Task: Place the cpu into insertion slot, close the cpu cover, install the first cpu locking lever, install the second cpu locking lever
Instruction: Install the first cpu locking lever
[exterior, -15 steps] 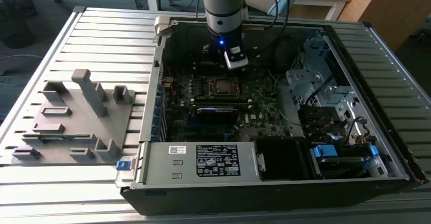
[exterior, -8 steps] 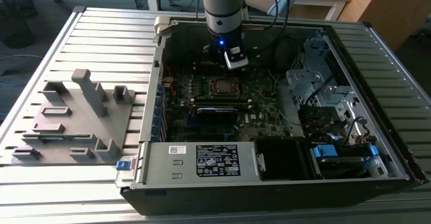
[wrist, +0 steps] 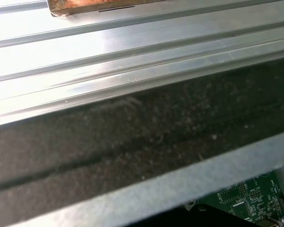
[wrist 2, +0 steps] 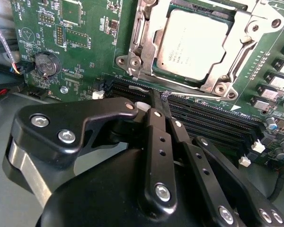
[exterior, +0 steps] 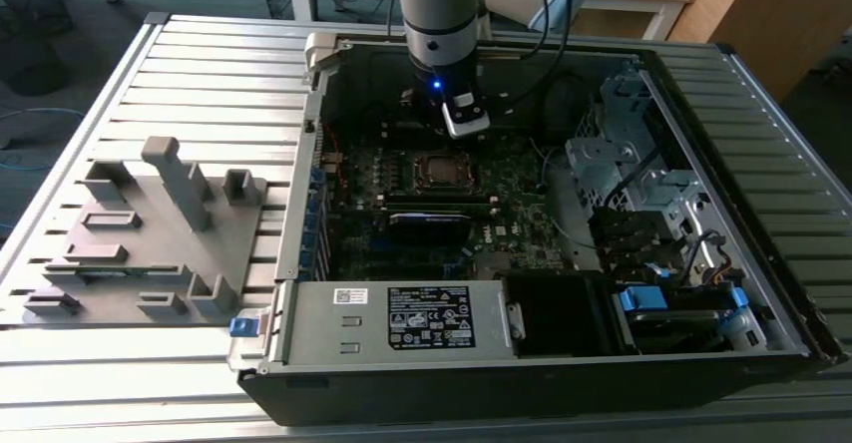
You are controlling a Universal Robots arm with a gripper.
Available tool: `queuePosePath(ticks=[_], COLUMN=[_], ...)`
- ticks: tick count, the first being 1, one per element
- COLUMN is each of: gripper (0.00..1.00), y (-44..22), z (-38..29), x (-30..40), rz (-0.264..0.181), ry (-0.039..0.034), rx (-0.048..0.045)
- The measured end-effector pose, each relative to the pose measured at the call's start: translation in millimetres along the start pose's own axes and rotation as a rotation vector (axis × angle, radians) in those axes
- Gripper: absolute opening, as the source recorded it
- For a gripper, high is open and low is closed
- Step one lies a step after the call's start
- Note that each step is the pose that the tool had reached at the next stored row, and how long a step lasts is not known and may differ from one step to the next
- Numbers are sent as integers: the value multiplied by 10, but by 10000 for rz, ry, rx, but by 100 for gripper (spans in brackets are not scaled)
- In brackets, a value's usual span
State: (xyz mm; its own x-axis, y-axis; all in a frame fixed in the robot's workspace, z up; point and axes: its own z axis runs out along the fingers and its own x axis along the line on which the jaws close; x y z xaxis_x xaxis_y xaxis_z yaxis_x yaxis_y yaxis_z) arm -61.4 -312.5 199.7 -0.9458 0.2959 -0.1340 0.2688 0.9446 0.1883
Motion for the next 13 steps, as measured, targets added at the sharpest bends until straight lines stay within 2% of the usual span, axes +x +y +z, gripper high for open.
queuePosePath(ticks=[13], gripper=[10], y=[0], z=[0], x=[0], rz=[-5], ry=[-8], rx=[27])
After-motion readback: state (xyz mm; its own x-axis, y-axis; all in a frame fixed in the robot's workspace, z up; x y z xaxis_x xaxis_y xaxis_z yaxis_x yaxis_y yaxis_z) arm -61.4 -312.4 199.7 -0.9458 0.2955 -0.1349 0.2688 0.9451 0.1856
